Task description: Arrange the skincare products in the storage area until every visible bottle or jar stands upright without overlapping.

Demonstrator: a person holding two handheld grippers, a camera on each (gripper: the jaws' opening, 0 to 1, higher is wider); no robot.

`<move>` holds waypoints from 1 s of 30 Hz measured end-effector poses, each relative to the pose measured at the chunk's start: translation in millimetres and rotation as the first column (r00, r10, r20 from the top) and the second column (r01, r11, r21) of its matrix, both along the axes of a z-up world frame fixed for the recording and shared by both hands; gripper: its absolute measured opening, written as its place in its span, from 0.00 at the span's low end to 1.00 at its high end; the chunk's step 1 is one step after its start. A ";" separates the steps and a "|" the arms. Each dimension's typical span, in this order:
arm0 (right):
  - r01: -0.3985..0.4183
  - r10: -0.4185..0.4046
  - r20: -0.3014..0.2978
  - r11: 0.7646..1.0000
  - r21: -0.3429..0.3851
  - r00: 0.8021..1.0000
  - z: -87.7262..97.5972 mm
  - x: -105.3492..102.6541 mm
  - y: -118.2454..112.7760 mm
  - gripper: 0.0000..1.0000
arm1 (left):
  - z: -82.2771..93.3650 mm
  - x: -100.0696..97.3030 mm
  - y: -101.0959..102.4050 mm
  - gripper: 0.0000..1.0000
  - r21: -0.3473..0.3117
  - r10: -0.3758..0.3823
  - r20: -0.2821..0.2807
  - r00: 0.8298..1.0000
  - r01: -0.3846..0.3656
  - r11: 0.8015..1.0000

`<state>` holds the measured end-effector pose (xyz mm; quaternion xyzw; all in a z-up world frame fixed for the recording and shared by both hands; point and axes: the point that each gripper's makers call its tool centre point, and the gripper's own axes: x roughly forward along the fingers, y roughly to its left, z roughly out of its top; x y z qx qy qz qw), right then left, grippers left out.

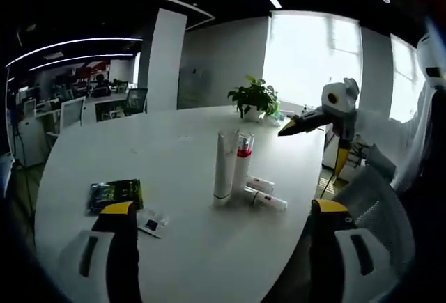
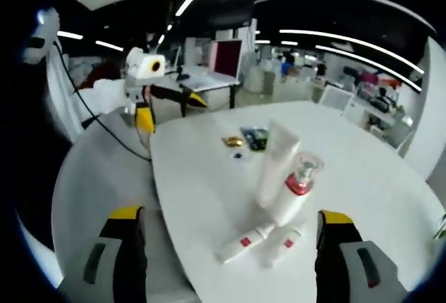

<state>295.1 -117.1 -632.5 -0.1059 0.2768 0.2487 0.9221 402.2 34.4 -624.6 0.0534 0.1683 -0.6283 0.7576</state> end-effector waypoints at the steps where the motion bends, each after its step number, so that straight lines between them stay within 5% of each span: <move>1: -0.001 0.001 -0.001 1.000 -0.005 1.000 -1.1 -0.3 -1.1 0.99 | -0.1 -0.7 -0.7 0.99 -0.001 0.003 0.001 1.000 -0.003 1.000; 30: 0.054 -0.055 -0.025 0.998 -0.037 0.998 -36.9 8.9 -39.4 0.98 | -13.8 0.8 -10.4 0.99 0.035 0.070 0.026 0.997 -0.071 0.997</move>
